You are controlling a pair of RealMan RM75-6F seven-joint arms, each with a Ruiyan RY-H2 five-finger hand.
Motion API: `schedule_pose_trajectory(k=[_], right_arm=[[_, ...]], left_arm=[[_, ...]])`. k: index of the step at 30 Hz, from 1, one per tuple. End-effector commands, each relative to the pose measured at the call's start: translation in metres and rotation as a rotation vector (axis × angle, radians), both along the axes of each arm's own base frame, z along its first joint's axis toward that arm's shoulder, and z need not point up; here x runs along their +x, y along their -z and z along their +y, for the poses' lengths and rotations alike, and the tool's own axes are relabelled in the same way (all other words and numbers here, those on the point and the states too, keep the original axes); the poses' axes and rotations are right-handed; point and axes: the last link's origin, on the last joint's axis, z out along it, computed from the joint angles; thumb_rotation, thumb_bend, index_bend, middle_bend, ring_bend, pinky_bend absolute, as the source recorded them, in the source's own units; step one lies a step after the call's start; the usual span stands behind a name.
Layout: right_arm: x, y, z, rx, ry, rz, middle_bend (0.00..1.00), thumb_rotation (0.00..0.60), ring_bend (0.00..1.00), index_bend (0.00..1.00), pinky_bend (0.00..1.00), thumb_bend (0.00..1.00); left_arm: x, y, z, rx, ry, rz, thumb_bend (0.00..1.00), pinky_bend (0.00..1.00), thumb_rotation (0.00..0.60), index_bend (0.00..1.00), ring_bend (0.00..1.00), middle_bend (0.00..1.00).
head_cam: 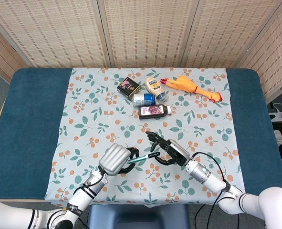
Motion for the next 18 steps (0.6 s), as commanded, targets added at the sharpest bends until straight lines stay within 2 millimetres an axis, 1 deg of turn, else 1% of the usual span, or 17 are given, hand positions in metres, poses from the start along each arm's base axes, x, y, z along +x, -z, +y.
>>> schedule_pose_trajectory(k=[1,11,18], right_arm=[[0.0002,0.0001,0.0001,0.000,-0.001,0.001,0.00,0.600,0.00,0.44,0.00,0.32],[0.0006,0.0011,0.0023,0.007,-0.009,0.002,0.00,0.600,0.00,0.45,0.00,0.32],[0.0004,0.0012,0.0021,0.003,-0.009,0.003,0.00,0.600,0.00,0.49,0.00,0.32]], left_arm=[[-0.0001,-0.0001,0.0001,0.000,-0.001,0.000,0.40,1.00,0.600,0.73,0.95,0.86],[-0.0006,-0.0011,0.0004,0.001,-0.002,-0.001,0.40,1.00,0.600,0.73,0.95,0.87],[-0.0004,-0.0012,0.0000,0.000,-0.002,-0.002,0.40,1.00,0.600,0.73,0.95,0.86]])
